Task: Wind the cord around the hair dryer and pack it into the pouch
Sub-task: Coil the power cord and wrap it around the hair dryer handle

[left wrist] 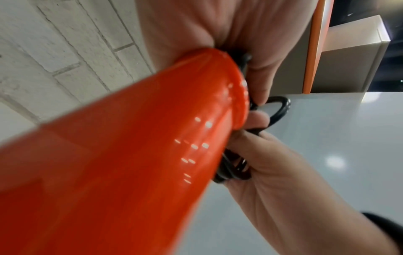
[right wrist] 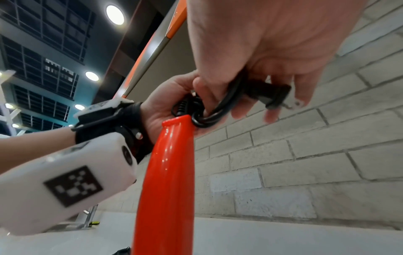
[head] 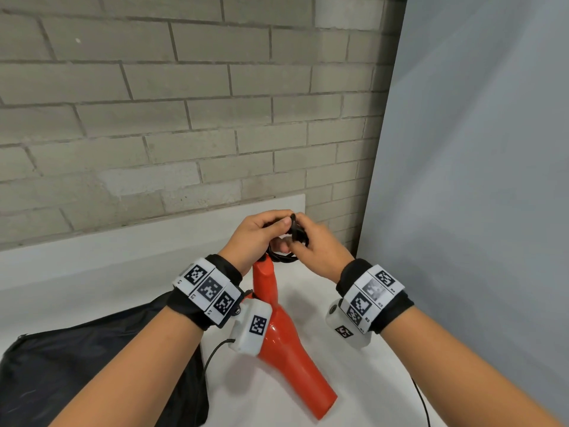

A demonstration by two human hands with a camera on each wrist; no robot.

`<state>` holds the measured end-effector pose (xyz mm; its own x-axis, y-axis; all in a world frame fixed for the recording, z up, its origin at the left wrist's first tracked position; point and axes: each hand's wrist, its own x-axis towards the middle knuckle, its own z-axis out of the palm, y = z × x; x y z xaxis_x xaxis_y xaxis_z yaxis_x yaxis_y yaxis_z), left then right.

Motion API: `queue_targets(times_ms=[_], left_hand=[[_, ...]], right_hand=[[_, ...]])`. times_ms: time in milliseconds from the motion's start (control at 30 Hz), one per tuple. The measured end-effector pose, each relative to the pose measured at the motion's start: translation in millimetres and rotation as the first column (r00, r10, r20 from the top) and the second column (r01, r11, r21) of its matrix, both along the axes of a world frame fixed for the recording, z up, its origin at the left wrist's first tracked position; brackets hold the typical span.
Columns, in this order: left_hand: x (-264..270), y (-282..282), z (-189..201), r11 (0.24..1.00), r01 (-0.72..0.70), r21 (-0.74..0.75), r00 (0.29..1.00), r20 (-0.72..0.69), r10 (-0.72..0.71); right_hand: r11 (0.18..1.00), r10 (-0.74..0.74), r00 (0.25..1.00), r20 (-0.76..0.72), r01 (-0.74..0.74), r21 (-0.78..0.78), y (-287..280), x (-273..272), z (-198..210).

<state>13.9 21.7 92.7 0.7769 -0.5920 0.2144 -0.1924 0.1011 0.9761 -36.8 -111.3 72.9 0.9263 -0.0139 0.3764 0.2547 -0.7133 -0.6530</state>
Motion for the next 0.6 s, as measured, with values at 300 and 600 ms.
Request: queue_targets(times_ms=[300,600], left_hand=[[2.5,1.5,-0.6,0.999,-0.038,-0.009,0.999,-0.013,0.038],[4.8,-0.7,0.7,0.993,-0.061,0.103,0.998,0.023,0.059]], right_hand=[[0.986,-0.008,0.999,-0.036,0.002,-0.164,-22.9,-5.0,-14.8],[0.853,-0.33,0.932,0.149,0.362,-0.376,-28.4,-3.8,14.2]])
